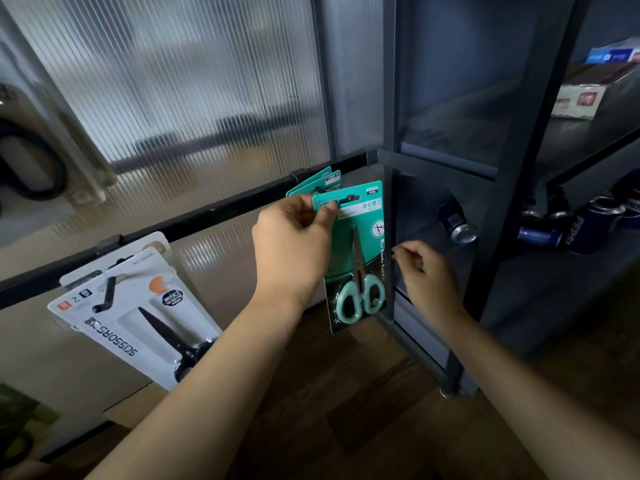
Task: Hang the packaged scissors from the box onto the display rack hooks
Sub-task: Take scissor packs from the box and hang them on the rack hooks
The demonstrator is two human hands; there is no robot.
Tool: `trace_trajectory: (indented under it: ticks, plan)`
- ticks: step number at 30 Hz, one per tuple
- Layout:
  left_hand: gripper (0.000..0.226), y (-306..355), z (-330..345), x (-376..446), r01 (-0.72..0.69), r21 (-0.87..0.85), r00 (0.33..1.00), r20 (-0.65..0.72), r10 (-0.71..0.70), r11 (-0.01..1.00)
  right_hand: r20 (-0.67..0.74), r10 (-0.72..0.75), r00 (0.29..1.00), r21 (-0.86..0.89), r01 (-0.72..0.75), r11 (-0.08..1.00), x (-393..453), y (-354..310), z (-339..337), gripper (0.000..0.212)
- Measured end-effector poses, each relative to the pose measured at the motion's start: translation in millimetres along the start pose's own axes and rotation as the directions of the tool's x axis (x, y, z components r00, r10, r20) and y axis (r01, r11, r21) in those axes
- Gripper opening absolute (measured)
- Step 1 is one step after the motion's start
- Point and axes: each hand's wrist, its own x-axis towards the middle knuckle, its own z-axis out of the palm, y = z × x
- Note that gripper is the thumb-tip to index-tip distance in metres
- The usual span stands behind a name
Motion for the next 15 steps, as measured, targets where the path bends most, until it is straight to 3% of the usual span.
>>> trace_trajectory:
  ticks: [15]
  plan:
    - [0.018, -20, -6, 30, 0.015, 0.273, 0.993, -0.118, 0.018, 0.962, 0.029, -0.014, 0.999, -0.031, 0.015, 0.999, -13, -10, 0, 0.015]
